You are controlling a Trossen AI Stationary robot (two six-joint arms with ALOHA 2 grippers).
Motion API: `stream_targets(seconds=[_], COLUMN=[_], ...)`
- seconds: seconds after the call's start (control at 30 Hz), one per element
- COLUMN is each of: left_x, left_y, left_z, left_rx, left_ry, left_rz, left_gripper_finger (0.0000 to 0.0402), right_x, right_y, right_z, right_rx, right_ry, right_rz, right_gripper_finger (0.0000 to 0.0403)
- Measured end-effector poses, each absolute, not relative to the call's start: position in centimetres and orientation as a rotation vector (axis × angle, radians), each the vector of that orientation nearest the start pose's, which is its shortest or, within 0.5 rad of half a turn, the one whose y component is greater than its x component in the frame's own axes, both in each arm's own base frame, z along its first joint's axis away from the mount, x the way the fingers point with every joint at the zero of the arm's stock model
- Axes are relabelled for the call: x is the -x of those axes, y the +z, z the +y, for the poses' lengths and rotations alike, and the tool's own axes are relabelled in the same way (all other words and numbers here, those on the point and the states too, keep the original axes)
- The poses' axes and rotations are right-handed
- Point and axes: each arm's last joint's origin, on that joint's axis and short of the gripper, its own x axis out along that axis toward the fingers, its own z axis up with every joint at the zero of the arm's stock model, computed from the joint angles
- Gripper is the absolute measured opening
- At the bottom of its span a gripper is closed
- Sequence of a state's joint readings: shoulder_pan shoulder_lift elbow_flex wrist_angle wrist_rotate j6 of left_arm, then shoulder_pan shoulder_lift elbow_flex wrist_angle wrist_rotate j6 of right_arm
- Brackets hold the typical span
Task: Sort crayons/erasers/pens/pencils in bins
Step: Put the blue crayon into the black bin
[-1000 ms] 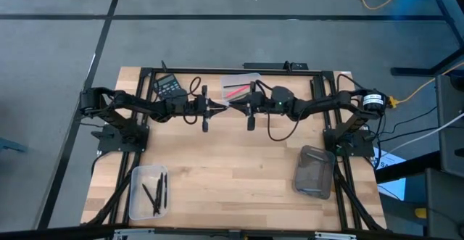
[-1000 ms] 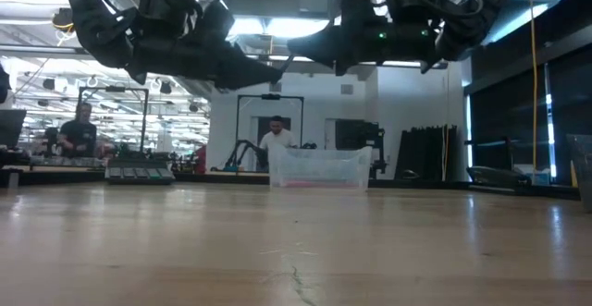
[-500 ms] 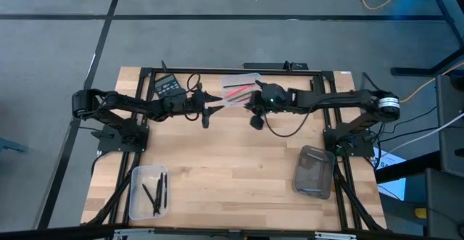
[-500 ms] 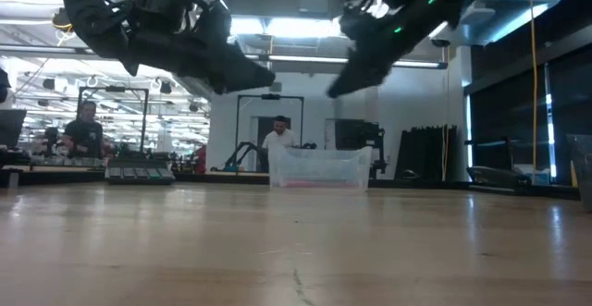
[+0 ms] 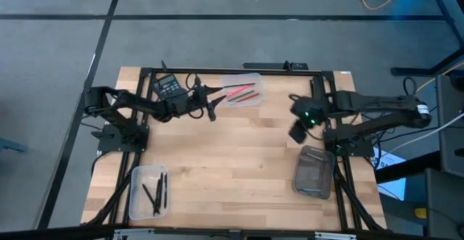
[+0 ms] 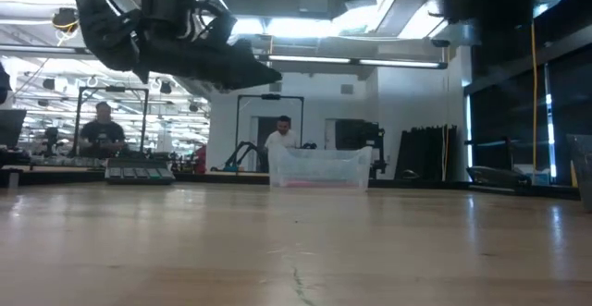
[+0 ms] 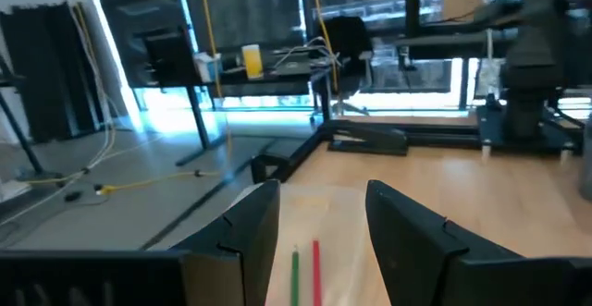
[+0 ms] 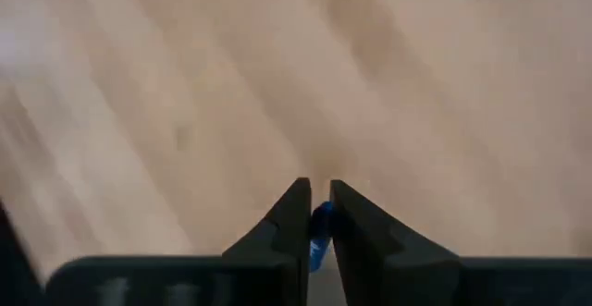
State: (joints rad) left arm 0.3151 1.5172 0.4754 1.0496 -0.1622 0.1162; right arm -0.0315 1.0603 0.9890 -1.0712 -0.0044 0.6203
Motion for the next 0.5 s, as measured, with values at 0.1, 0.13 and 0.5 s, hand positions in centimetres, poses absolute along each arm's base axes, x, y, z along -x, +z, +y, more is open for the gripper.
stream_targets(seconds=[0.1,0.13,0.5], left_x=[-26.6,-26.7,-26.3], left_y=[19.3,19.5,21.5], left_z=[9.6,9.7,7.1], left_rx=[-0.114,-0.112,-0.028], left_ry=[0.494,0.499,0.376], left_rz=[0.002,-0.005,-0.018], left_gripper_finger=[0.0154,0.0154,0.0154], right_x=[-16.2,-15.9,-14.4], right_y=[28.5,28.4,22.2], right_z=[0.4,0.7,4.6], right_rx=[-0.6,-0.603,-0.68], right_ry=[-0.415,-0.429,-0.391], right_rz=[1.253,1.286,1.49], right_gripper_finger=[0.0043,0.0043,0.0056])
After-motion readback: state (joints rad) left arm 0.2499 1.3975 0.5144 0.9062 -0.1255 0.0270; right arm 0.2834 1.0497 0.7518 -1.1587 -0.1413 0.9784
